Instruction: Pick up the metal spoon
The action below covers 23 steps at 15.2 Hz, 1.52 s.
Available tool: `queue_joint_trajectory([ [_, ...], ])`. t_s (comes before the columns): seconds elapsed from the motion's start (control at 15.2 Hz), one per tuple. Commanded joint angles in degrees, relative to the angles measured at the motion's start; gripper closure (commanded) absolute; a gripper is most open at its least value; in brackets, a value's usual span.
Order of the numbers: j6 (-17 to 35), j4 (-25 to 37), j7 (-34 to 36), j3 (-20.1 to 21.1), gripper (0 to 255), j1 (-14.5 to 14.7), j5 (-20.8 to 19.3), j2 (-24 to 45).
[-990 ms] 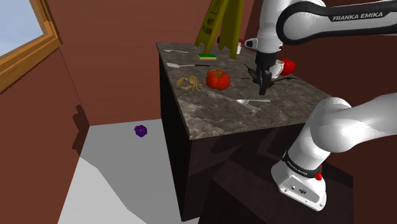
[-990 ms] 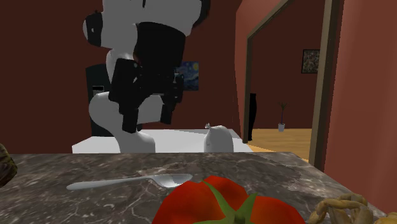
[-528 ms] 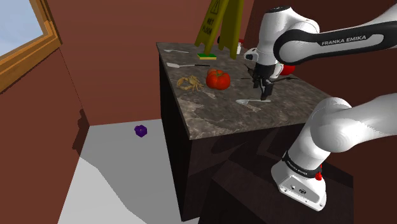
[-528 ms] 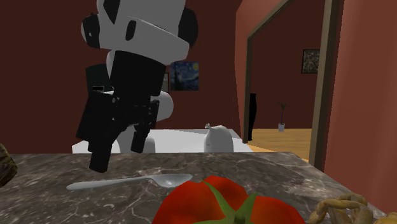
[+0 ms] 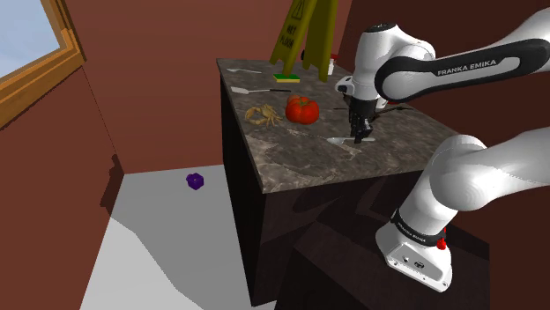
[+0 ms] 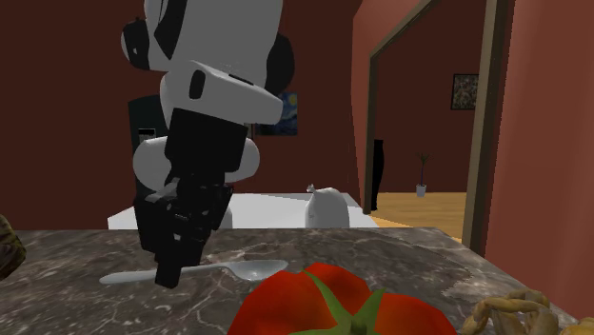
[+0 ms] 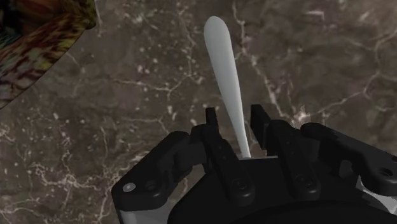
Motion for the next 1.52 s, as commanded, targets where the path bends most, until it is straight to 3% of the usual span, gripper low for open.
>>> queue_joint_trajectory([
  [0.0, 0.1, -0.1, 0.0, 0.0, 255, 0.0, 0.0, 0.0],
  [0.46, 0.1, 0.0, 0.0, 0.0, 255, 0.0, 0.0, 0.1],
  [1.45, -12.2, 10.1, -2.9, 1.8, 255, 0.8, 2.5, -2.3],
])
